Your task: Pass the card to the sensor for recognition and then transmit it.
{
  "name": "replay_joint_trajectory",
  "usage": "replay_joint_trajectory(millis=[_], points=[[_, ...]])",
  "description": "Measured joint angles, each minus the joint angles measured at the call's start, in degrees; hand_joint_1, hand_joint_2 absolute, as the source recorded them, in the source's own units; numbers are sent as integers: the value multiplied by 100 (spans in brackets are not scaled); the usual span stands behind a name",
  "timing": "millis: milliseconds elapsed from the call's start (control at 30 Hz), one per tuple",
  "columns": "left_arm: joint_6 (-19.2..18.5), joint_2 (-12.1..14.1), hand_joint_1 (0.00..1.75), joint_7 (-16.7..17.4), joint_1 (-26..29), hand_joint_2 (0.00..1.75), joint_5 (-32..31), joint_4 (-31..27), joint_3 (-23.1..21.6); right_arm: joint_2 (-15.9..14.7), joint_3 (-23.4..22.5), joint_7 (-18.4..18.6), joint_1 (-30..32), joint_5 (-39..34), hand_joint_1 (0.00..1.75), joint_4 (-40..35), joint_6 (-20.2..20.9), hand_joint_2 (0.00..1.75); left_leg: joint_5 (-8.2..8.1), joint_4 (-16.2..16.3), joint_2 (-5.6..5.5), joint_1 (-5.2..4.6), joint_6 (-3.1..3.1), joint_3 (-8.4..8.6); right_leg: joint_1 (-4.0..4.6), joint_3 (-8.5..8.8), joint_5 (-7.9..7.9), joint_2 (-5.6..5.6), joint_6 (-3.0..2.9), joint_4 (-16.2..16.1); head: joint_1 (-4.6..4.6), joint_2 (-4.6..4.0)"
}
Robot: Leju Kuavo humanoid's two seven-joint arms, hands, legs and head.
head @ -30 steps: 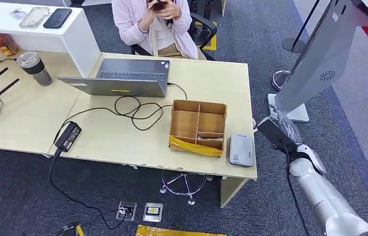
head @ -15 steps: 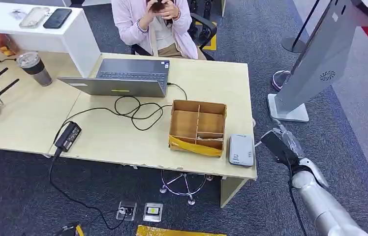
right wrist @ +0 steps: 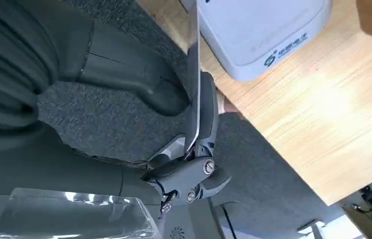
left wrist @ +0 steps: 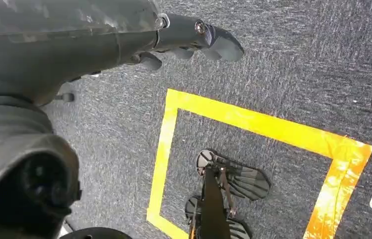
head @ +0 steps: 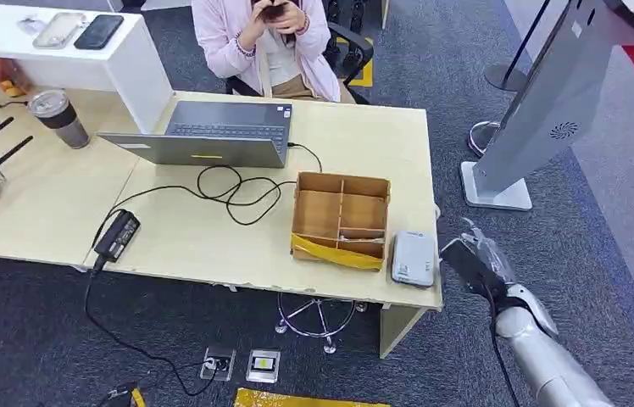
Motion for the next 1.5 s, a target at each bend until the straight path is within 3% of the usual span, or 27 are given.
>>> replay_joint_trajectory(millis=[900,1500], points=[[22,0,0,11,1,0,17,0,0,9,7,214,118,-72,175,-774,101,175,0,0,0,0,0,-1,0,1,0,-1,0,0,0,0],[39,-15,0,11,0,0,-18,0,0,411,136,197,567,-181,175,-778,243,175,0,-1,0,1,0,-1,1,1,-1,-1,-1,0,0,0]])
